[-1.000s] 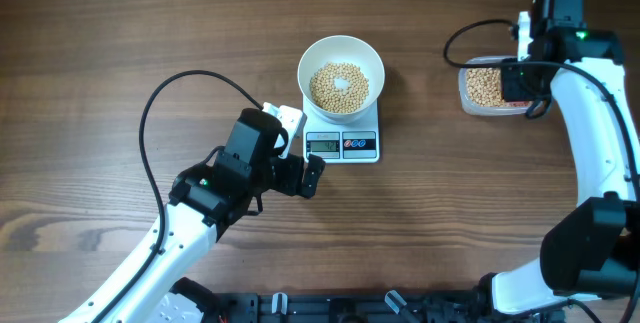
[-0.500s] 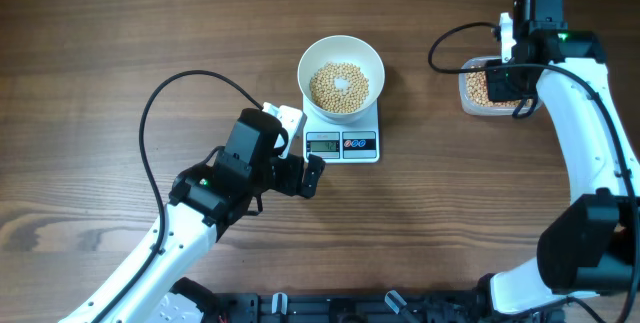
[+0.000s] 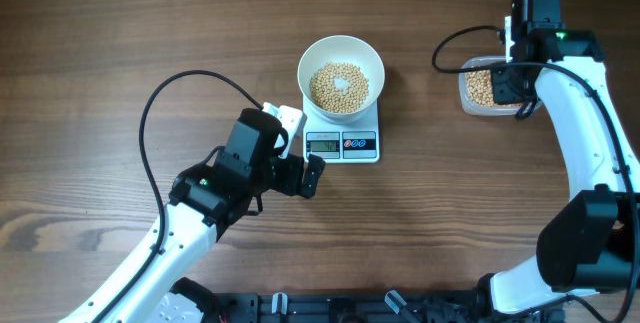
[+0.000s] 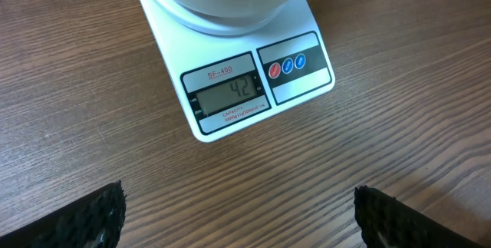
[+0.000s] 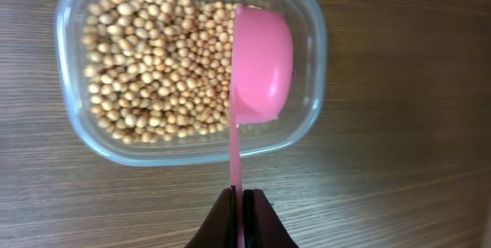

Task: Scoop item into bowl and weigh 150g on scale
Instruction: 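Lower the pink scoop into the tub and drag through soybeans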

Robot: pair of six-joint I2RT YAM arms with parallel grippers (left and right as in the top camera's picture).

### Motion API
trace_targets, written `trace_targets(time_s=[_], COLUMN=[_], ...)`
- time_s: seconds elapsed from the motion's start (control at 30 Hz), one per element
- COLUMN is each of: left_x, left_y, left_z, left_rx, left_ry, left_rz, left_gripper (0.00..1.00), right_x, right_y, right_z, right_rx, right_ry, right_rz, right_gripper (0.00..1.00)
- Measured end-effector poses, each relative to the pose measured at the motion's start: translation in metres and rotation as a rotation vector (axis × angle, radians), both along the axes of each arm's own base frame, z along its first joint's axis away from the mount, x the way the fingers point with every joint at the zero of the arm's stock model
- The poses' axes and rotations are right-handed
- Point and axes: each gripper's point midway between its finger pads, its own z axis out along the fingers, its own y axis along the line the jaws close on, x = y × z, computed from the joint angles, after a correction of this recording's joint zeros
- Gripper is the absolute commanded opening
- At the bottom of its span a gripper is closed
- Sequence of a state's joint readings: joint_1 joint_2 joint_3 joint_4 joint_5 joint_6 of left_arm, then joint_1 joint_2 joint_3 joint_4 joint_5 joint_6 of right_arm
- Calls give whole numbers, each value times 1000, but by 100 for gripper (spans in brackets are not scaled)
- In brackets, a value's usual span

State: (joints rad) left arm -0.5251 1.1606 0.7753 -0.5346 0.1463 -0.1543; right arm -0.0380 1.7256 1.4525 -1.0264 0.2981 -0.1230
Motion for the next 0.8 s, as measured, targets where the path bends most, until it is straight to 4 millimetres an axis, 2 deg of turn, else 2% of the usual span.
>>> trace_targets(time_s=[0.37,0.8], left_x=[0,0], left_y=[0,0], left_z=[0,0], left_rx=[0,0], left_ry=[0,0], left_rz=[0,0], left_gripper=[100,100], right_x=[-7,-8], right_y=[13,35], right_z=[-33,-40], right_rx=[82,215], right_ry=[111,123], right_rz=[12,22], right_gripper=[4,4])
